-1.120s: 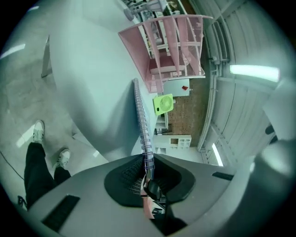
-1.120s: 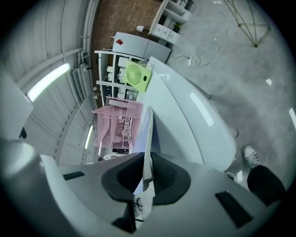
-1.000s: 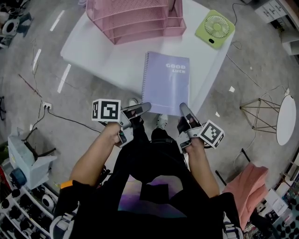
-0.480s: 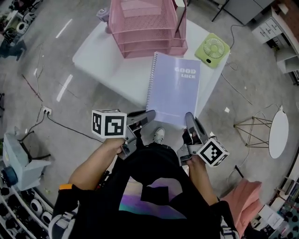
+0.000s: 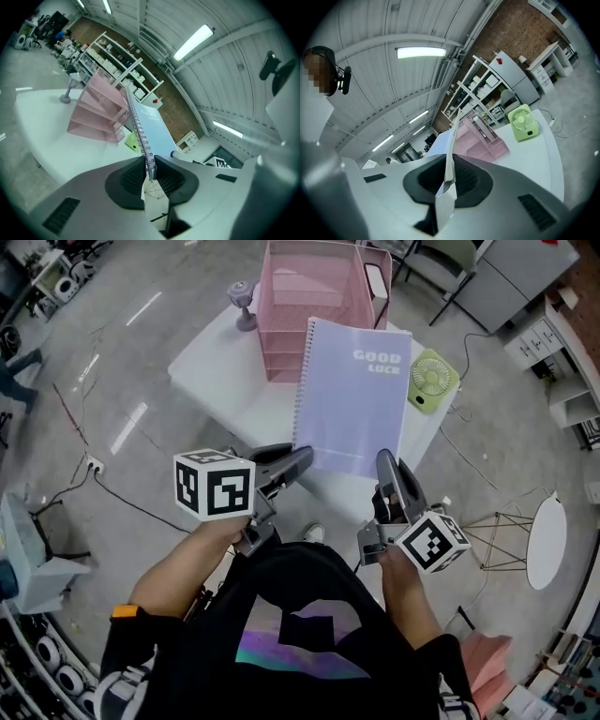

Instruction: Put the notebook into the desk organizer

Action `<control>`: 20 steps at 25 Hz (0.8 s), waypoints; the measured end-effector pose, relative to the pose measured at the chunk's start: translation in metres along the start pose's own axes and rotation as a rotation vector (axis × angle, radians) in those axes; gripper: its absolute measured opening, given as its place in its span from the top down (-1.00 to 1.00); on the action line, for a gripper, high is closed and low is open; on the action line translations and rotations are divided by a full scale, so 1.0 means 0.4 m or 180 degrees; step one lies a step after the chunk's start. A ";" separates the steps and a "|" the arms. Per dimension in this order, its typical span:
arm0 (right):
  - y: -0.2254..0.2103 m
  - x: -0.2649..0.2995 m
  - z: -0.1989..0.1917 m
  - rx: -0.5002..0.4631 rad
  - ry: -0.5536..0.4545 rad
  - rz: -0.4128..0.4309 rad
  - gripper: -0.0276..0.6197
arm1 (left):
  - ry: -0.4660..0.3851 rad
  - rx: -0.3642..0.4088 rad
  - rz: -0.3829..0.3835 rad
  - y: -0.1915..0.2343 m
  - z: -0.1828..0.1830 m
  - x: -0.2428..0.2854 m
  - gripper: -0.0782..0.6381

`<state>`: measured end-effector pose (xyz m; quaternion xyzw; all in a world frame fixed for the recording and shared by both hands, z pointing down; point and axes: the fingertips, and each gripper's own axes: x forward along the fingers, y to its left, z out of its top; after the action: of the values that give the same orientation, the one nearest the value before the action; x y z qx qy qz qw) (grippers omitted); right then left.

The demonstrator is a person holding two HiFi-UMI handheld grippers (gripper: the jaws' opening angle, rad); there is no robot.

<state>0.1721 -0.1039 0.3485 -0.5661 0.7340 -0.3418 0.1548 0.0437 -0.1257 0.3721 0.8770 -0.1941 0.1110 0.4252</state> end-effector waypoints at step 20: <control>0.176 0.371 0.197 -0.0777 -0.0202 -0.0038 0.78 | -0.0393 0.0863 0.0572 0.114 0.419 -0.061 0.59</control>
<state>0.1234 -0.2598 0.2681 -0.5956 0.7615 -0.2328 0.1058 0.0069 -0.2777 0.2923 0.9106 -0.2807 0.1197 0.2787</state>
